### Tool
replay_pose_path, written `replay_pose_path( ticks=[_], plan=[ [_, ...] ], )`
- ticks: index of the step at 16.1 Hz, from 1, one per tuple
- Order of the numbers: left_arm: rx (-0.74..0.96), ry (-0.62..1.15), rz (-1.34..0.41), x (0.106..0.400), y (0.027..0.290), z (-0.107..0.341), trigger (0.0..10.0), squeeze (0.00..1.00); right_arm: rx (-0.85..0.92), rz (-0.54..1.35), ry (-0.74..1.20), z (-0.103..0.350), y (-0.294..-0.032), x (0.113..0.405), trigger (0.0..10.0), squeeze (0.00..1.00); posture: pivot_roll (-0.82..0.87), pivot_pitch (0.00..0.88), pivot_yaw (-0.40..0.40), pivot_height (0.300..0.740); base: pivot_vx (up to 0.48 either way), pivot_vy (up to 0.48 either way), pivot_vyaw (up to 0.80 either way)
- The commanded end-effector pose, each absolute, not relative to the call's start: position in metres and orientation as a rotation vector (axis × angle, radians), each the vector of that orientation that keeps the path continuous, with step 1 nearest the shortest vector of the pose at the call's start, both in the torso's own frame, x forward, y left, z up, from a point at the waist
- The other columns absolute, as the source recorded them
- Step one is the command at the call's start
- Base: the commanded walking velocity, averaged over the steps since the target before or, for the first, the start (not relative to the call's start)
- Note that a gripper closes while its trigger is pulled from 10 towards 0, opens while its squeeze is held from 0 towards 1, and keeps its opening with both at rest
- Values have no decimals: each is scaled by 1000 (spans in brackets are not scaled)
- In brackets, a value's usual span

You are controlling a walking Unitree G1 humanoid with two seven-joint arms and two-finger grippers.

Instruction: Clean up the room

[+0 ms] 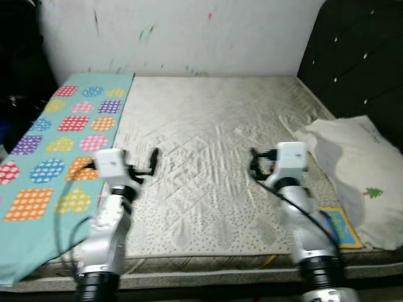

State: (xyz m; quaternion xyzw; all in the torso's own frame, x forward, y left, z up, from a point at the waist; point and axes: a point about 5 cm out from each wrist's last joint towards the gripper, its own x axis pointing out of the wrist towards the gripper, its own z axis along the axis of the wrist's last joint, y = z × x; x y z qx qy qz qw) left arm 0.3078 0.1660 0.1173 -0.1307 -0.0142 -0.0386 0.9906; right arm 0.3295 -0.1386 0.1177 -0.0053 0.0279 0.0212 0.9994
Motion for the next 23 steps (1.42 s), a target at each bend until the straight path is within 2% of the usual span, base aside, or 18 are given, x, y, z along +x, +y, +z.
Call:
replay_pose_path(
  ticks=[1, 5, 8, 10, 20, 23],
  plan=[
    [-275, -37, -71, 309, 168, 120, 10000, 0, -17, 52, 47, 121, -135, 331, 10000, 0, -93, 0, -17, 740, 0, 0, 0],
    [-309, -15, -22, 311, 169, 118, 10000, 0, -9, 50, 51, 120, -135, 332, 10000, 0, -93, 0, -15, 740, 0, 0, 0],
    [-321, 3, -18, 311, 169, 115, 10000, 0, -6, 49, 70, 116, -135, 331, 10000, 0, -96, 0, -18, 740, 0, 0, -800],
    [-323, 5, -16, 311, 169, 115, 10000, 0, -6, 48, 70, 116, -135, 331, 10000, 0, -99, 0, -18, 740, 0, 302, -497],
    [-306, 3, -10, 311, 170, 115, 10000, 0, -20, 55, 83, 113, -134, 331, 10000, 0, -101, 7, -19, 740, 0, 441, 0],
    [-309, -19, -48, 311, 168, 118, 10000, 0, -22, 56, 87, 112, -133, 330, 10000, 0, -102, 8, -17, 740, 0, 0, 0]
  ],
)
